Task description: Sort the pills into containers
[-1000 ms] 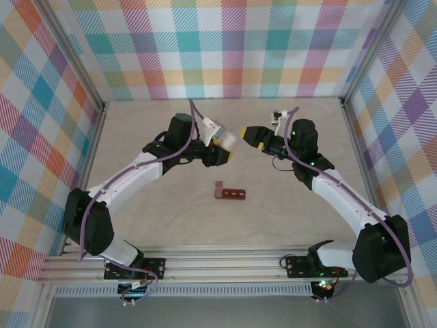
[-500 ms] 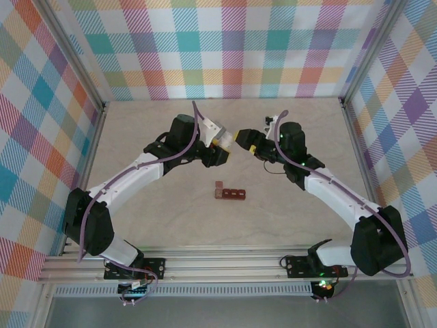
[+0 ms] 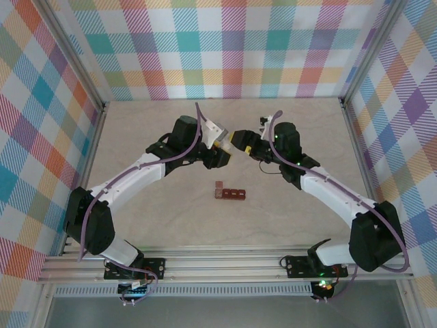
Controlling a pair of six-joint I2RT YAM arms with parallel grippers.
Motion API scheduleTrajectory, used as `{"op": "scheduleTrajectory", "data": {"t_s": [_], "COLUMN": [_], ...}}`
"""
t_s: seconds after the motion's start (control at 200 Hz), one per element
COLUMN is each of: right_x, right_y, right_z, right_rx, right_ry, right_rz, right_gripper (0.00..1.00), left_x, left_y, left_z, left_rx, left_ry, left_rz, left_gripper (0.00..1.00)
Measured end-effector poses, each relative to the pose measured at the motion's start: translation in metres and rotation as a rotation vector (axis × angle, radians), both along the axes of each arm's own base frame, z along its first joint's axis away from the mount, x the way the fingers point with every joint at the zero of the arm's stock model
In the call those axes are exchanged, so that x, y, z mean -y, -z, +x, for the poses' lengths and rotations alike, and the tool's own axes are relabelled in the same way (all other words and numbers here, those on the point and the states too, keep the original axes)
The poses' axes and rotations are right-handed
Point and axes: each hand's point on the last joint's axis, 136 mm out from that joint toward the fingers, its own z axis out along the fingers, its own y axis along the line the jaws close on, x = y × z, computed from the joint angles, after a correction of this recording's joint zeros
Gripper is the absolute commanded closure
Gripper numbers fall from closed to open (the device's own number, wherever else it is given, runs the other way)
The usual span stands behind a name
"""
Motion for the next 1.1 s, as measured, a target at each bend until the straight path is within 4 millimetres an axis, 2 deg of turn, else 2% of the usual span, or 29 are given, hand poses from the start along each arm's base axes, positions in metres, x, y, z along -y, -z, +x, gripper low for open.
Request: {"op": "scheduleTrajectory", "data": {"t_s": [0.25, 0.3, 0.375, 0.535, 0.745, 0.89, 1.1], "right_x": [-0.009, -0.01, -0.011, -0.013, -0.011, -0.009, -0.006], "right_y": [0.003, 0.003, 0.001, -0.005, -0.006, -0.013, -0.027], "right_z": [0.002, 0.003, 0.004, 0.005, 0.004, -0.001, -0.012], "right_rx": [-0.008, -0.008, -0.002, 0.034, 0.084, 0.135, 0.237], "right_ry": [-0.017, -0.017, -0.02, -0.027, -0.063, -0.137, -0.25], "right_rz": [-0.006, -0.005, -0.003, -0.006, 0.006, 0.035, 0.079], "right_gripper": [0.32, 0.36, 0.48, 0.63, 0.75, 0.76, 0.72], "left_x": [0.001, 0.001, 0.002, 0.003, 0.004, 0.006, 0.01], "left_y": [0.001, 0.001, 0.001, 0.001, 0.0, -0.005, -0.02], "left_z": [-0.001, -0.001, -0.002, -0.002, -0.004, -0.009, -0.021], "left_rx": [-0.001, -0.001, -0.002, -0.002, -0.006, -0.042, -0.126], "left_ry": [0.003, 0.004, 0.007, 0.008, 0.018, 0.056, 0.135], "left_rz": [0.0, 0.0, 0.001, 0.001, -0.006, -0.057, -0.171], "left_gripper": [1.0, 1.0, 1.0, 1.0, 1.0, 1.0, 1.0]}}
